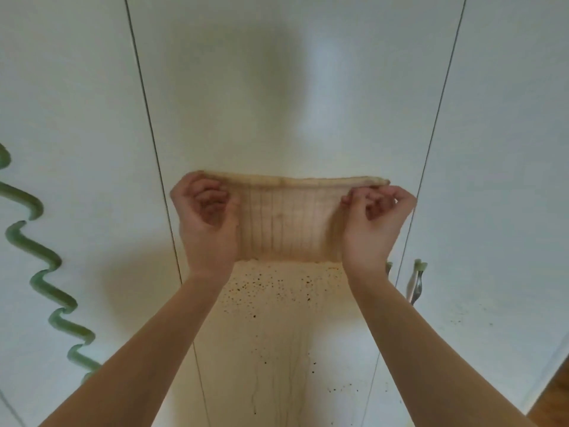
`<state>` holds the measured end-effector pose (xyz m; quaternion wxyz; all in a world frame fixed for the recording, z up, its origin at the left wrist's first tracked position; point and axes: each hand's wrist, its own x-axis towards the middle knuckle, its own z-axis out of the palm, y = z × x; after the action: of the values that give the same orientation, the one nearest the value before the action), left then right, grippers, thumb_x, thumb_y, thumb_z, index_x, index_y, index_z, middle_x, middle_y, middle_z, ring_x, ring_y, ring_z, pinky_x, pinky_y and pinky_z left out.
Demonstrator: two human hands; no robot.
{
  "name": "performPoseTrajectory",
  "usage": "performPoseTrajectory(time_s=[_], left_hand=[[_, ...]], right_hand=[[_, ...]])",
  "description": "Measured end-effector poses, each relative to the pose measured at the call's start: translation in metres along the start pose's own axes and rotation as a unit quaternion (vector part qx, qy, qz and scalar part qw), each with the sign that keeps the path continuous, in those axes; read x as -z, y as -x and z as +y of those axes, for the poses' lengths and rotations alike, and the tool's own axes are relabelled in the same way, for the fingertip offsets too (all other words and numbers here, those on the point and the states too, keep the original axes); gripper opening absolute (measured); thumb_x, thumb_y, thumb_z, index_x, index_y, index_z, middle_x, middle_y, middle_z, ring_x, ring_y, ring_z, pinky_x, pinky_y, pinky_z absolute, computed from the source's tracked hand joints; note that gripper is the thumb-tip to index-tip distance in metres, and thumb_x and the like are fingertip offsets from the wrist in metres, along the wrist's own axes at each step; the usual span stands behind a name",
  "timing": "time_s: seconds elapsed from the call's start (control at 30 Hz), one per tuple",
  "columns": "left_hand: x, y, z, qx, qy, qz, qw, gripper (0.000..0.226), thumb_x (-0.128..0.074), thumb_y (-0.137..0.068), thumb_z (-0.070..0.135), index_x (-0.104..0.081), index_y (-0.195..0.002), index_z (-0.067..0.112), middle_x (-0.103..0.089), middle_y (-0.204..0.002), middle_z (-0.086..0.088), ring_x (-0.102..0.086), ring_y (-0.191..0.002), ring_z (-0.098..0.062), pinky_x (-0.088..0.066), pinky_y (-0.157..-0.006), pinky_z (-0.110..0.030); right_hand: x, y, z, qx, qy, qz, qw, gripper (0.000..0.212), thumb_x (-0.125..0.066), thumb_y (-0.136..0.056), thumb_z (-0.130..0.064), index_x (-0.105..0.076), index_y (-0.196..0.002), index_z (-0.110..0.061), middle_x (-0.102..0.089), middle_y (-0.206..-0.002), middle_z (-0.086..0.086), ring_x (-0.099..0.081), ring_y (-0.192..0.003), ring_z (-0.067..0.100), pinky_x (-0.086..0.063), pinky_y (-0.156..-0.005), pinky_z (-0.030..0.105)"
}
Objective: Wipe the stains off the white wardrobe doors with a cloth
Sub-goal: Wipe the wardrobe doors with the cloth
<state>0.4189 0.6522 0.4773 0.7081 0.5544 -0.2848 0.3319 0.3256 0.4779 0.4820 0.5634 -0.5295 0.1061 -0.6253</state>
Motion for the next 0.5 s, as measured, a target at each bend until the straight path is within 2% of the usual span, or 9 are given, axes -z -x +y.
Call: performPoseTrajectory(time_s=[0.03, 0.1, 0.17, 0.23, 0.3, 0.43, 0.5], left_hand=[[-0.003, 0.001, -0.010, -0.077, -0.069, -0.022, 0.994, 0.051, -0.074, -0.087, 0.001, -0.048, -0.130, 0.011, -0.055, -0.122, -0.005, -0.059, -0.111, -0.024, -0.053, -0.095, -0.045], [-0.007, 0.002, -0.034, -0.234, -0.196, -0.050, 0.951, 0.046, -0.077, -0.088, 0.008, -0.053, -0.127, 0.013, -0.046, -0.134, -0.003, -0.049, -0.126, -0.028, -0.044, -0.107, -0.053], [-0.011, -0.003, -0.052, -0.345, -0.287, -0.054, 0.892, 0.042, -0.073, -0.093, 0.014, -0.055, -0.131, 0.014, -0.043, -0.142, -0.004, -0.045, -0.131, -0.026, -0.033, -0.118, -0.049], [-0.014, -0.007, -0.061, -0.408, -0.343, -0.044, 0.845, 0.041, -0.065, -0.098, 0.015, -0.055, -0.138, 0.012, -0.044, -0.149, -0.005, -0.046, -0.134, -0.025, -0.026, -0.120, -0.043], [-0.017, -0.007, -0.063, -0.423, -0.378, -0.056, 0.821, 0.044, -0.056, -0.102, 0.013, -0.052, -0.146, 0.009, -0.045, -0.156, -0.007, -0.044, -0.142, -0.026, -0.024, -0.123, -0.048], [-0.020, -0.004, -0.059, -0.389, -0.448, -0.103, 0.799, 0.055, -0.039, -0.108, 0.024, -0.029, -0.160, 0.010, -0.024, -0.169, -0.006, -0.018, -0.157, -0.025, -0.010, -0.126, -0.059], [-0.017, -0.003, -0.059, -0.375, -0.487, -0.118, 0.780, 0.061, -0.029, -0.109, 0.038, -0.016, -0.163, 0.014, -0.010, -0.172, -0.005, -0.006, -0.159, -0.026, -0.004, -0.124, -0.065]], right_hand=[[0.000, 0.000, 0.007, 0.070, 0.037, -0.026, 0.997, 0.029, -0.059, -0.097, -0.003, -0.047, -0.106, -0.027, -0.064, -0.109, 0.008, -0.067, -0.098, 0.016, -0.057, -0.093, 0.032], [0.004, -0.004, 0.023, 0.224, 0.125, -0.079, 0.963, 0.023, -0.061, -0.095, 0.002, -0.058, -0.106, -0.018, -0.057, -0.119, 0.004, -0.059, -0.109, 0.015, -0.054, -0.095, 0.031], [0.007, -0.014, 0.039, 0.345, 0.212, -0.115, 0.907, 0.021, -0.062, -0.095, 0.002, -0.066, -0.115, -0.003, -0.058, -0.125, 0.009, -0.055, -0.118, 0.020, -0.050, -0.103, 0.033], [0.009, -0.024, 0.052, 0.441, 0.266, -0.117, 0.849, 0.030, -0.060, -0.096, 0.003, -0.066, -0.125, 0.005, -0.062, -0.129, 0.017, -0.056, -0.122, 0.028, -0.047, -0.107, 0.042], [0.008, -0.029, 0.058, 0.496, 0.291, -0.108, 0.811, 0.036, -0.057, -0.097, 0.006, -0.062, -0.132, 0.009, -0.061, -0.136, 0.022, -0.057, -0.127, 0.035, -0.045, -0.109, 0.049], [0.004, -0.031, 0.063, 0.508, 0.310, -0.131, 0.792, 0.054, -0.048, -0.096, 0.016, -0.041, -0.149, 0.012, -0.041, -0.158, 0.026, -0.037, -0.150, 0.040, -0.032, -0.122, 0.055], [0.007, -0.030, 0.066, 0.507, 0.348, -0.156, 0.773, 0.061, -0.049, -0.101, 0.002, -0.028, -0.158, 0.005, -0.025, -0.167, 0.022, -0.020, -0.157, 0.037, -0.020, -0.127, 0.055]])
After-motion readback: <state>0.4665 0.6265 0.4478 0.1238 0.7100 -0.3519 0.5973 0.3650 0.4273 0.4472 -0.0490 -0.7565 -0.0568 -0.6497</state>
